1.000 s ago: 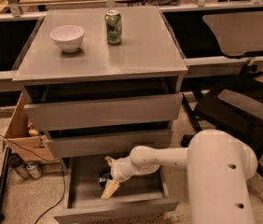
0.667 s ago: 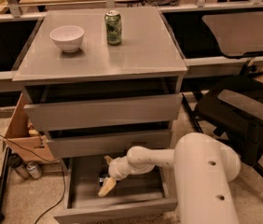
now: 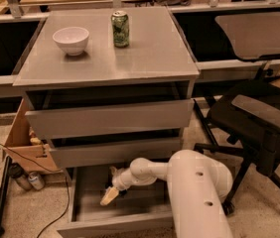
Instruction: Pick pepsi can from bottom drawer and place on counter
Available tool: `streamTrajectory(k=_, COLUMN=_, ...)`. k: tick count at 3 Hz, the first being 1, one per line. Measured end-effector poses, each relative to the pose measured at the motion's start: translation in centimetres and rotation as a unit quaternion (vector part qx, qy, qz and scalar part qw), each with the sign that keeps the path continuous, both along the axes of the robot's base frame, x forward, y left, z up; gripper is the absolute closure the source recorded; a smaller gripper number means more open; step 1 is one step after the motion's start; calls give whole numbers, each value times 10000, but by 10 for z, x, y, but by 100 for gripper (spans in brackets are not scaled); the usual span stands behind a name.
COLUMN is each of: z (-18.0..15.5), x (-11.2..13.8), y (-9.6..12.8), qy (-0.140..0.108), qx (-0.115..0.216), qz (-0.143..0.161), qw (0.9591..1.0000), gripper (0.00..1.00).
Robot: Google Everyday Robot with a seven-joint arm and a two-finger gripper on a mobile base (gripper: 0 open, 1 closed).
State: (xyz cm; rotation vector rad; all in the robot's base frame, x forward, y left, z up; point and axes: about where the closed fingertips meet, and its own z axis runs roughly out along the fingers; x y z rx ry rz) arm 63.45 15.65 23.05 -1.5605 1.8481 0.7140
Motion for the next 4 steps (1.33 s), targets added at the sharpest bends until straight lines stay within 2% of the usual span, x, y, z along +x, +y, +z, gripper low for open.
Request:
streamTrajectory(k=2, z=-58, x=19, y=10, qy=275, qx=-23, qz=-203, qw=9994, gripper=0)
streamTrajectory(k=4, z=-92, x=32, y=9, qy=457, qx=-186, qz=-413, qw=9979, gripper=0)
